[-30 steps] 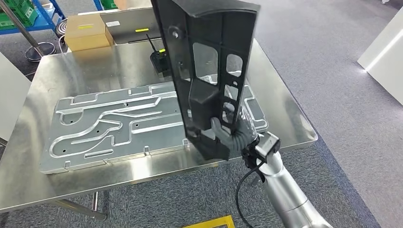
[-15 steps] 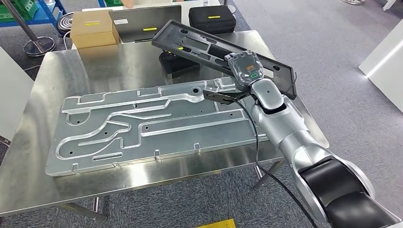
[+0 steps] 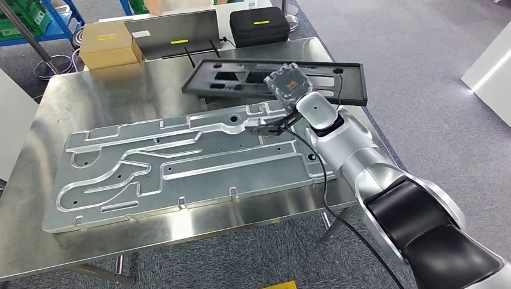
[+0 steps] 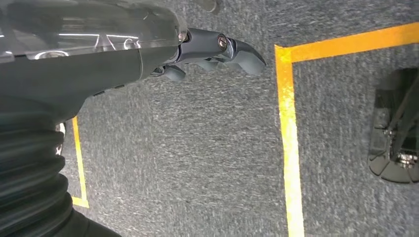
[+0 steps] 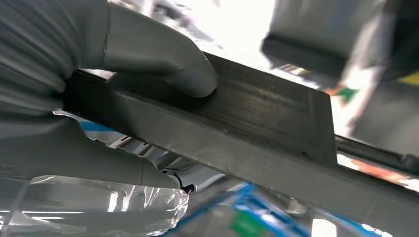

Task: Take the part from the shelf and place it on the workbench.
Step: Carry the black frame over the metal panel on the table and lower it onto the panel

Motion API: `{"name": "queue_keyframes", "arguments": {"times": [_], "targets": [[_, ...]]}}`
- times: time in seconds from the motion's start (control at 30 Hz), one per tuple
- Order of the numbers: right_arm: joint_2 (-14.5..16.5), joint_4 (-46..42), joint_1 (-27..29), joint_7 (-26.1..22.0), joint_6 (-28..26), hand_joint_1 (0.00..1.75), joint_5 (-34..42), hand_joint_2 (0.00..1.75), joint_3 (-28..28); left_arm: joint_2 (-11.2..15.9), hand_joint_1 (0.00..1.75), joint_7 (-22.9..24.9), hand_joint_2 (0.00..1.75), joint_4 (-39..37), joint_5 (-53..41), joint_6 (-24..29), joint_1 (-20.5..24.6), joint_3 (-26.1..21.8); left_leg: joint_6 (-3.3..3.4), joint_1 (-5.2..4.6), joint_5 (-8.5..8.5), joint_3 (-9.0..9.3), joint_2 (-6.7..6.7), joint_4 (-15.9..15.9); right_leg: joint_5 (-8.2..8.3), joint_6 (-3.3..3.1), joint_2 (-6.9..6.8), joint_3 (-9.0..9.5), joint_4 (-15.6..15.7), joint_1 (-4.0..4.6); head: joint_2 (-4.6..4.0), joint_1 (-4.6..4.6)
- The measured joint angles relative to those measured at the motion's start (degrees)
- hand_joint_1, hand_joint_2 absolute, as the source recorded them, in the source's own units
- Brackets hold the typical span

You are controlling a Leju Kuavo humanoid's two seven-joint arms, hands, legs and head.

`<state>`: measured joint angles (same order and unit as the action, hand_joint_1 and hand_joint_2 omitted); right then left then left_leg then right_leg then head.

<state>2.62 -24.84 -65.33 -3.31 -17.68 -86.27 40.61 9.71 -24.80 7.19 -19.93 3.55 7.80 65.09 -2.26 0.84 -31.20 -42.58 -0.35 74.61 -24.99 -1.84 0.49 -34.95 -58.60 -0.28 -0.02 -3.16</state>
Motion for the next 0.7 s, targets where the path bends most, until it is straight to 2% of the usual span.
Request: {"name": "queue_keyframes", "arguments": {"times": [0.03,0.1,0.13,0.17,0.2,0.27,0.33,0.37,0.43,0.47,0.5,0.53,0.6,0.67,0.7], "targets": [[0.54,0.41,0.62,-1.12,-0.49,1.75,0.11,1.75,0.29,-0.03,0.00,-0.03,1.75,0.01,0.00,-0.06,0.01,0.00,0.17,-0.02,1.52,0.46,0.00,-1.59,-0.12,-0.03,0.06,0.17,-0.02,0.13,0.00,0.00],[1.63,1.04,1.64,-2.43,-1.38,1.75,0.37,1.75,0.74,-0.01,0.00,-0.05,1.75,0.01,0.00,-0.10,0.10,0.00,0.88,-0.20,5.67,3.74,0.00,-9.27,-0.43,0.08,0.16,0.53,-0.08,0.34,0.00,0.01],[2.00,1.28,1.90,-2.62,-1.69,1.75,0.46,1.75,0.91,0.02,0.00,-0.06,1.75,0.02,0.00,-0.10,0.17,0.00,1.27,-0.38,7.01,5.38,0.00,-12.86,-0.57,0.23,0.18,0.60,-0.15,0.47,0.00,0.01],[2.26,1.51,2.04,-2.71,-1.88,1.75,0.54,1.75,1.06,0.05,0.00,-0.08,1.75,0.02,0.00,-0.10,0.24,0.00,1.57,-0.54,7.63,6.45,-0.01,-15.16,-0.67,0.44,0.18,0.62,-0.17,0.55,0.00,0.01],[2.38,1.71,2.13,-2.77,-2.00,1.75,0.61,1.75,1.19,0.08,0.00,-0.10,1.75,0.02,0.00,-0.10,0.27,0.00,1.82,-0.71,7.58,6.90,-0.02,-16.07,-0.73,0.70,0.15,0.60,-0.15,0.57,0.00,0.01],[2.57,2.07,2.25,-3.02,-2.07,1.75,0.74,1.75,1.35,0.04,0.00,-0.15,1.75,0.03,0.00,-0.13,0.27,0.01,2.18,-0.60,7.67,7.14,-0.01,-16.55,-0.84,1.25,0.12,0.69,-0.02,0.59,0.00,0.00],[2.68,2.32,2.29,-3.91,-2.28,1.75,1.00,1.75,1.47,-0.02,0.00,-0.22,1.75,0.05,0.00,-0.13,0.29,0.02,2.72,-0.27,7.93,7.57,0.09,-17.22,-2.14,1.88,0.07,0.15,-1.64,0.58,0.00,0.01],[2.73,2.40,2.36,-4.94,-2.68,1.75,1.39,1.75,1.50,-0.05,0.00,-0.32,1.75,0.07,0.00,-0.08,0.34,0.04,2.95,-0.11,8.03,7.76,0.15,-17.50,-3.58,2.19,0.03,-0.92,-4.09,0.51,0.00,0.01],[2.90,2.57,3.09,-8.03,-3.92,1.75,2.71,1.75,1.53,-0.08,0.00,-0.60,1.75,0.09,0.00,0.15,0.42,0.11,3.18,-0.15,8.00,7.85,0.19,-17.56,-6.96,2.67,-0.03,-4.58,-11.58,0.19,0.00,0.02],[3.14,2.68,3.81,-9.83,-4.52,1.75,3.55,1.75,1.54,-0.10,0.00,-0.77,1.75,0.11,0.00,0.33,0.43,0.16,3.19,-0.14,7.95,7.88,0.18,-17.54,-7.84,2.86,-0.07,-6.24,-14.65,0.02,0.00,0.02],[3.50,2.80,4.70,-11.55,-4.92,1.75,4.34,1.75,1.55,-0.14,0.00,-0.96,1.75,0.14,0.00,0.57,0.43,0.19,3.15,-0.13,7.88,7.94,0.17,-17.52,-7.66,3.01,-0.10,-7.10,-15.91,-0.16,0.00,0.02],[3.93,2.92,5.52,-12.93,-5.15,1.75,4.98,1.75,1.55,-0.17,0.00,-1.13,1.75,0.17,0.00,0.81,0.42,0.21,3.08,-0.11,7.80,8.01,0.15,-17.49,-6.78,3.10,-0.13,-7.18,-15.61,-0.31,0.00,0.02],[4.57,3.04,6.46,-14.44,-5.31,1.75,5.69,1.75,1.57,-0.22,0.00,-1.36,1.75,0.21,0.00,1.13,0.40,0.22,2.95,-0.09,7.69,8.12,0.13,-17.45,-4.93,3.15,-0.17,-6.36,-13.39,-0.48,0.00,0.02],[4.70,3.06,6.61,-14.62,-5.34,1.75,5.79,1.75,1.57,-0.22,0.00,-1.39,1.75,0.22,0.00,1.19,0.40,0.22,2.93,-0.09,7.67,8.14,0.13,-17.43,-4.48,3.14,-0.17,-6.02,-12.67,-0.50,0.00,0.02],[5.50,3.07,7.21,-15.25,-5.68,1.75,6.32,1.75,1.57,-0.25,0.00,-1.65,1.75,0.22,0.00,1.46,0.40,0.22,2.69,-0.17,7.49,8.11,0.13,-17.23,-3.28,2.93,-0.17,-4.58,-9.44,-0.44,0.00,0.01]]}}
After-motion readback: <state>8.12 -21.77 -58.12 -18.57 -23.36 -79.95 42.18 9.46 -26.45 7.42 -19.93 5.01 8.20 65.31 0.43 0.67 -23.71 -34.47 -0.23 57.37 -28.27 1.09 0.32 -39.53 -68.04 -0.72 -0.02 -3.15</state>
